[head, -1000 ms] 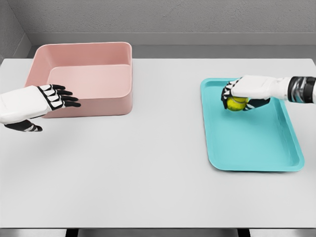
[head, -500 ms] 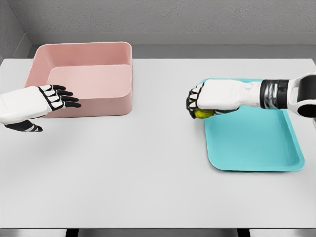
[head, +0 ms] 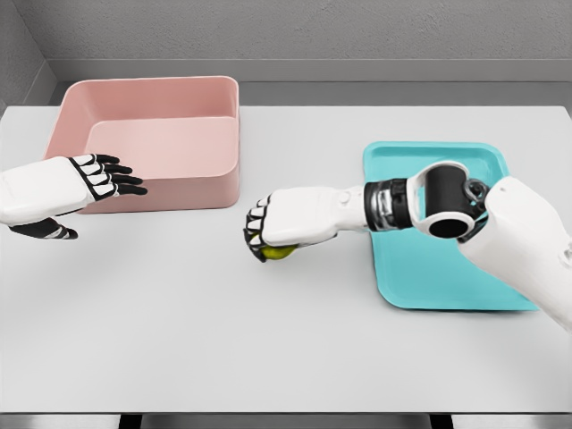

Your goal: Put the tennis from the blue tray into the pink basket with both arms

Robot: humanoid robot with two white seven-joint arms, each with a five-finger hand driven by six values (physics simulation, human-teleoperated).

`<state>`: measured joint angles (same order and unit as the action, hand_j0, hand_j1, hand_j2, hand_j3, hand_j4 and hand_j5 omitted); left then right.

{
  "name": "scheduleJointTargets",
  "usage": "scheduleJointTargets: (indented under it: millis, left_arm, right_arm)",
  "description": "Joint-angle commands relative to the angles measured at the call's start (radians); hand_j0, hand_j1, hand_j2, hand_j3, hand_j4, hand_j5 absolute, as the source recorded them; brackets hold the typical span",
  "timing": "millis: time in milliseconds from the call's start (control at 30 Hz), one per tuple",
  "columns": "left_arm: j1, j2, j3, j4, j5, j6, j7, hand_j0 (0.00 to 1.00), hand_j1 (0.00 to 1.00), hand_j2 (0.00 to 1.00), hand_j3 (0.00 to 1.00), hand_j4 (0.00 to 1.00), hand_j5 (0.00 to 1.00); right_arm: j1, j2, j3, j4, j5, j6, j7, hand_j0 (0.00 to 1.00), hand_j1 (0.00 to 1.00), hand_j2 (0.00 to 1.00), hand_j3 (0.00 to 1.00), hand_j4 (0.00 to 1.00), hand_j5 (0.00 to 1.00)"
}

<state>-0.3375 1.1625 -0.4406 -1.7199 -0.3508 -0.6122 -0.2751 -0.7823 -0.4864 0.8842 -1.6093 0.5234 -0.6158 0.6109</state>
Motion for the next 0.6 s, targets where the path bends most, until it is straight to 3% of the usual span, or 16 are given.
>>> scheduleJointTargets:
  millis: [0,133,233,567]
  left_arm:
    - [0.000,0.002,0.000,0.000,0.006,0.001,0.001,1.00,1.00,1.00,1.00,1.00,1.00]
    - [0.000,0.002,0.000,0.000,0.007,0.001,0.001,1.00,1.00,1.00,1.00,1.00,1.00]
    - [0.000,0.002,0.000,0.000,0.007,0.001,0.001,1.00,1.00,1.00,1.00,1.00,1.00]
    - [0.000,0.002,0.000,0.000,0.007,0.001,0.001,1.00,1.00,1.00,1.00,1.00,1.00]
  right_arm:
    - [0.000,0.028,0.021,0.000,-0.003,0.005,0.000,0.43,0.43,0.43,0.43,0.43,0.43]
    - [0.002,0.058,0.048,0.006,0.009,0.005,0.000,0.43,0.43,0.43,0.43,0.43,0.43]
    - [0.000,0.117,0.064,0.062,0.037,0.005,0.000,0.43,0.43,0.43,0.43,0.43,0.43]
    - [-0.003,0.137,0.064,0.158,0.052,0.005,0.000,0.43,0.43,0.43,0.43,0.43,0.43]
